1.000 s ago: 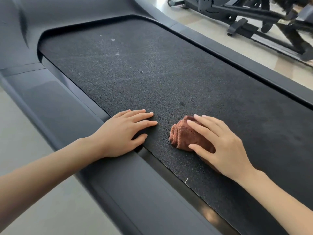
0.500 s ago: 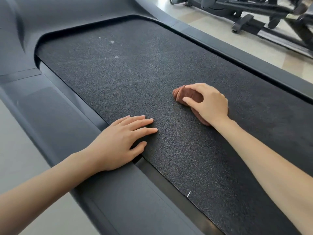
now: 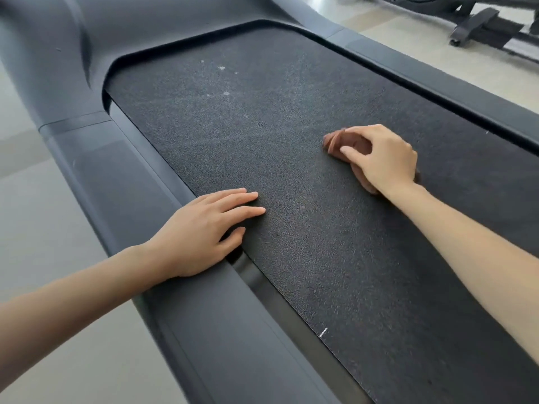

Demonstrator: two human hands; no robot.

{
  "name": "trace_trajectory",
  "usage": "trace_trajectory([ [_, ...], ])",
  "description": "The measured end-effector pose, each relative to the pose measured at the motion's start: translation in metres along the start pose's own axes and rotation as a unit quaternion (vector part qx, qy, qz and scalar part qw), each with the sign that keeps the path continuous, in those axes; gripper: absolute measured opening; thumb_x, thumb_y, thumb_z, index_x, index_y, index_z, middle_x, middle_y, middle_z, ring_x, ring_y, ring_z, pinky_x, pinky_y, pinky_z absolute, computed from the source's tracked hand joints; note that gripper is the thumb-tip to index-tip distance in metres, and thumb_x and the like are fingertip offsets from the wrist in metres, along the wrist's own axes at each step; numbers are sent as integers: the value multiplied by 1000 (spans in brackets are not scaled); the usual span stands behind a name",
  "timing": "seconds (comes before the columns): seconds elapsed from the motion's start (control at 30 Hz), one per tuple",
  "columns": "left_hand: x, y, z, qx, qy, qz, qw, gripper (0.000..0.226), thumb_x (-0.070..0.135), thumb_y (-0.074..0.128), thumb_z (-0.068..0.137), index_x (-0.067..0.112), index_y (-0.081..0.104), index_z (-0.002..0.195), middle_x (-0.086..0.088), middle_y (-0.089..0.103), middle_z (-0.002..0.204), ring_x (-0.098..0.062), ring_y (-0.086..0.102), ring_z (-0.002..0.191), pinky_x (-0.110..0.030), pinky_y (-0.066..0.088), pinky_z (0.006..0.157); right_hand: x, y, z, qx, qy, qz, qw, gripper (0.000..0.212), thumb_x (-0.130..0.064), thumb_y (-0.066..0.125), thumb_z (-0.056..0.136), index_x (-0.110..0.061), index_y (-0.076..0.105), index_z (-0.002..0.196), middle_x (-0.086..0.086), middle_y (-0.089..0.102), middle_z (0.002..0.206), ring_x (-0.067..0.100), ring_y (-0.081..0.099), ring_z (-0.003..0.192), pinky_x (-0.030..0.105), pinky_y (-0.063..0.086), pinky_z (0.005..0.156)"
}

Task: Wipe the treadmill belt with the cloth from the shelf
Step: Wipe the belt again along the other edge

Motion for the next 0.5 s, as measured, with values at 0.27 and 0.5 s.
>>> trace_trajectory([
  [0.27, 3, -1, 2, -23, 15, 34, 999, 49, 31, 31, 91, 21, 55, 133, -1, 48, 143, -21, 42, 132, -41, 35, 109, -53, -29, -110, -9, -117, 31, 993, 32, -46, 61, 83, -33, 67, 111, -10, 64, 114, 19, 60, 99, 32, 48, 78],
  [0.5, -63, -21, 5, -49, 24, 41, 998, 51, 39, 28, 93, 25, 48, 138, 3, 42, 147, -16, 36, 136, -39, 34, 109, -81, -32, -142, -12, -181, 49, 982, 30, -43, 61, 84, -32, 70, 111, -11, 65, 112, 13, 61, 100, 28, 50, 80],
])
Point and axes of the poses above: each hand's wrist, its own z-axis towards the middle knuckle, its own y-axis out of the palm, x = y × z, the point moved 5 cm from there along z, towards the middle knuckle
